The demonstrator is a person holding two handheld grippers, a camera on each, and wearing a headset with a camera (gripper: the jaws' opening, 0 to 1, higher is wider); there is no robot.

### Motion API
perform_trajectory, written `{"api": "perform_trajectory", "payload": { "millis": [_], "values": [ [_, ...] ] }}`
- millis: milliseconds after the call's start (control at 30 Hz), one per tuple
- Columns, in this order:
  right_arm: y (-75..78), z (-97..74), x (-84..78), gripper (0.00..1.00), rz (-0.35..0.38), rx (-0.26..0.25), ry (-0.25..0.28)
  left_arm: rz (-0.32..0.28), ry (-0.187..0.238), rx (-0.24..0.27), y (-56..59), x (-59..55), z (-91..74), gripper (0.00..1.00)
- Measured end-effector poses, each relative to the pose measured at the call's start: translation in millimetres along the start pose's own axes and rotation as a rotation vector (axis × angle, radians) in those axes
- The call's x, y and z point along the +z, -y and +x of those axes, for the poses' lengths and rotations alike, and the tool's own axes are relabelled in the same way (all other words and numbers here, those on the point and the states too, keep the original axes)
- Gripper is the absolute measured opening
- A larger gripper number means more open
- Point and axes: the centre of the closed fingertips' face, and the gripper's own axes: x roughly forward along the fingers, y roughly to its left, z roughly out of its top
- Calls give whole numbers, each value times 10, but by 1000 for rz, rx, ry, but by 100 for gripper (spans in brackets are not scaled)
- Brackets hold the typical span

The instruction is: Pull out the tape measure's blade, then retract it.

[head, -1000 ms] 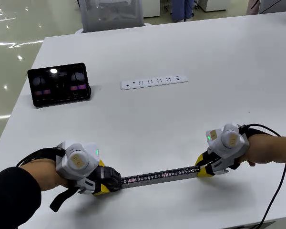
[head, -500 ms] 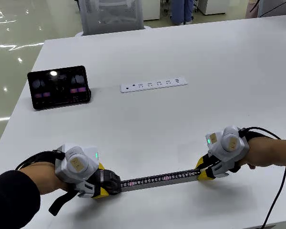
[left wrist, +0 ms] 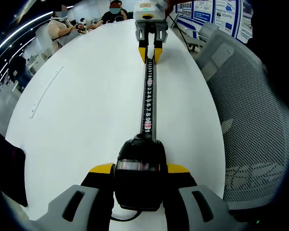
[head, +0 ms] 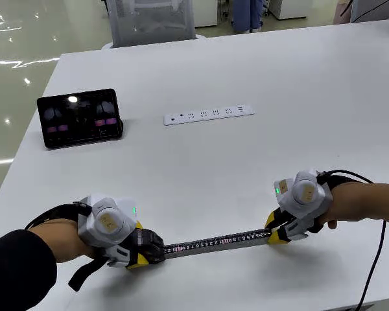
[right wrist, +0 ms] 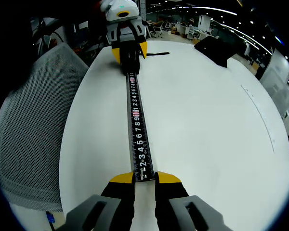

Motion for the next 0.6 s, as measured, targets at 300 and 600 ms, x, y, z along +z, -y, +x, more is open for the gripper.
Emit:
{"api": "perform_trajectory", "payload": {
  "millis": [300, 600],
  "values": [
    [-1, 3, 6, 13, -12, -10, -42, -6, -12, 6, -14, -11, 5, 34],
    [-9, 11, 11, 13, -21, -17, -51, 7, -19, 7, -10, -15, -9, 34]
  ]
}}
